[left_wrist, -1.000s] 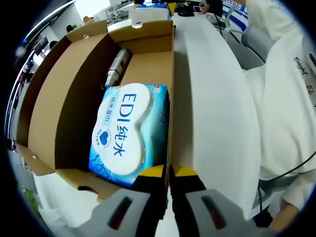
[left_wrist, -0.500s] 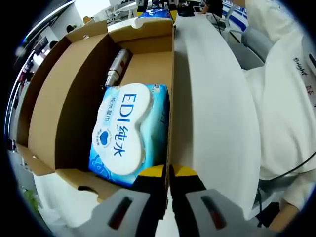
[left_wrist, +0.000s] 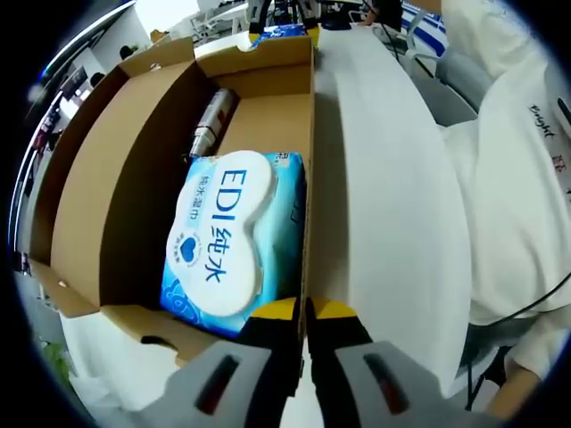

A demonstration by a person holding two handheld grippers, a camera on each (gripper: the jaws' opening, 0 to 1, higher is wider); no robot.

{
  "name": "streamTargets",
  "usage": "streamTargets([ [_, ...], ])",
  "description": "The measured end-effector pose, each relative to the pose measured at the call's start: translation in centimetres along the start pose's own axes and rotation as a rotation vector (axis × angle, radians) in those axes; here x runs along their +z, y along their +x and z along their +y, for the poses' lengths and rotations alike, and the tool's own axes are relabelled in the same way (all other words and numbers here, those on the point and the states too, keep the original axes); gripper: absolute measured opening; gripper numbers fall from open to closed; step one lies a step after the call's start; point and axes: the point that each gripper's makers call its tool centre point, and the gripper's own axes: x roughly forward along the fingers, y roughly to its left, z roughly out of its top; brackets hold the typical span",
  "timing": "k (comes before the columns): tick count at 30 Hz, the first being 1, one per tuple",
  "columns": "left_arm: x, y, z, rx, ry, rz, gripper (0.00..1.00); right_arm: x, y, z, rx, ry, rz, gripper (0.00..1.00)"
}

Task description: Operate the shoe box by opening the lid, removing the specified soft item, and placing it in the target area until the item is outside and the box remains undamaged.

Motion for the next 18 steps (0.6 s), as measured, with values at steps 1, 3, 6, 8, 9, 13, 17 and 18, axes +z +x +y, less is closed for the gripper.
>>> streamTargets([
  [1,0.0,-0.01,-0.02,0.0,0.0,-0.001,0.03,0.01,-0.03,0.0,-0.001,0.0,0.0,0.63],
  [3,-0.02,-0.02,-0.06,0.0,0.0,0.0,0.03,-0.03,0.01,0.05,-0.009,-0.014,0.001,0.63],
  [6,-0.03,-0.03,-0.1,0.0,-0.001,0.001,0.03,-0.01,0.05,-0.01,-0.015,-0.027,0.004,0.63],
  [8,-0.03,-0.03,-0.13,0.001,-0.001,0.001,0.03,-0.03,0.07,-0.02,-0.018,-0.032,0.005,0.64],
  [9,-0.03,-0.03,-0.14,0.002,-0.001,0.001,0.03,-0.06,0.08,-0.02,-0.018,-0.029,0.006,0.64],
  [13,-0.02,-0.02,-0.21,0.0,-0.004,0.004,0.03,-0.13,0.12,-0.05,-0.019,-0.036,0.016,0.65],
  [17,-0.02,-0.01,-0.25,0.0,-0.001,0.003,0.03,-0.23,0.17,0.02,-0.03,-0.054,0.033,0.66],
  [18,-0.02,-0.01,-0.25,0.0,-0.002,0.002,0.03,-0.25,0.17,0.03,-0.03,-0.054,0.035,0.66],
])
